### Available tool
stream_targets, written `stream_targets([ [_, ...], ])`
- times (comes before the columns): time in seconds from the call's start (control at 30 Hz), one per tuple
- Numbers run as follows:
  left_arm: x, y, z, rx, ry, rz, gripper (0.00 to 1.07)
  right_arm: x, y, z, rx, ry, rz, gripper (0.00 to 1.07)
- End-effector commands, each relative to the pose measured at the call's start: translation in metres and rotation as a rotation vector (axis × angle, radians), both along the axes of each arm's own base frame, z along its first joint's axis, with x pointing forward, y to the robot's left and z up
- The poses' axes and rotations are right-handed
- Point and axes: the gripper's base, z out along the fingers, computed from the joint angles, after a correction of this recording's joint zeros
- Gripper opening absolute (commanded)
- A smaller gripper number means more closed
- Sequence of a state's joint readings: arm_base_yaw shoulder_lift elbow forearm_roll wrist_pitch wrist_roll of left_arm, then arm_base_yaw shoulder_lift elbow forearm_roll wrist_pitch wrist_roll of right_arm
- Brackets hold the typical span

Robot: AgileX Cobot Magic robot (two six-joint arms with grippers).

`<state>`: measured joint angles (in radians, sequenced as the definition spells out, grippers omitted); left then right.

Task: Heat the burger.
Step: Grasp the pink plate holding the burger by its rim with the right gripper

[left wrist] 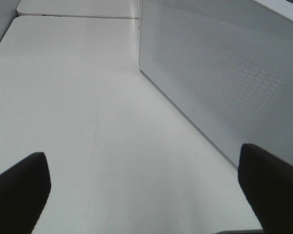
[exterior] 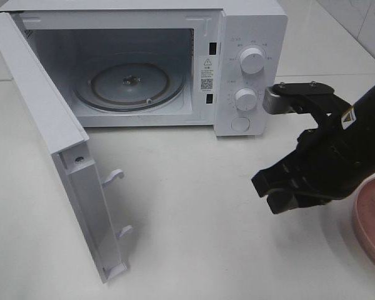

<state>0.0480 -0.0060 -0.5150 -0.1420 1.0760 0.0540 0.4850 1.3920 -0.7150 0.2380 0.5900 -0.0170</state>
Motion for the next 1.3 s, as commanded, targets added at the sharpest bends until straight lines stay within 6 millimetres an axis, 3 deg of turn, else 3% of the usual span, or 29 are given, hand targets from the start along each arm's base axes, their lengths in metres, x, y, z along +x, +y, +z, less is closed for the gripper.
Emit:
stream_targets([
  [0.03, -0.002, 0.000, 0.001, 0.000, -0.027, 0.002, 0.98, -0.004, -0.014, 0.001, -0.083, 0.042, 0.036, 0.66],
  [0.07, -0.002, 0.000, 0.001, 0.000, -0.027, 0.002, 0.98, -0.004, -0.014, 0.001, -0.083, 0.042, 0.036, 0.66],
  [0.13, -0.002, 0.000, 0.001, 0.000, -0.027, 0.002, 0.98, -0.005, -0.023, 0.002, -0.124, 0.065, 0.036, 0.91],
  [0.17, -0.002, 0.000, 0.001, 0.000, -0.027, 0.002, 0.98, -0.005, -0.023, 0.002, -0.124, 0.065, 0.036, 0.91],
  [0.23, -0.002, 0.000, 0.001, 0.000, -0.027, 0.002, 0.98, -0.004, -0.033, 0.002, -0.162, 0.082, 0.025, 1.03],
  [0.8, -0.002, 0.000, 0.001, 0.000, -0.027, 0.002, 0.98, 0.008, -0.078, -0.002, -0.254, 0.112, -0.121, 0.91],
  [1.3, -0.002, 0.000, 0.001, 0.000, -0.027, 0.002, 0.98, 0.031, -0.085, -0.047, -0.308, 0.195, -0.125, 0.90],
])
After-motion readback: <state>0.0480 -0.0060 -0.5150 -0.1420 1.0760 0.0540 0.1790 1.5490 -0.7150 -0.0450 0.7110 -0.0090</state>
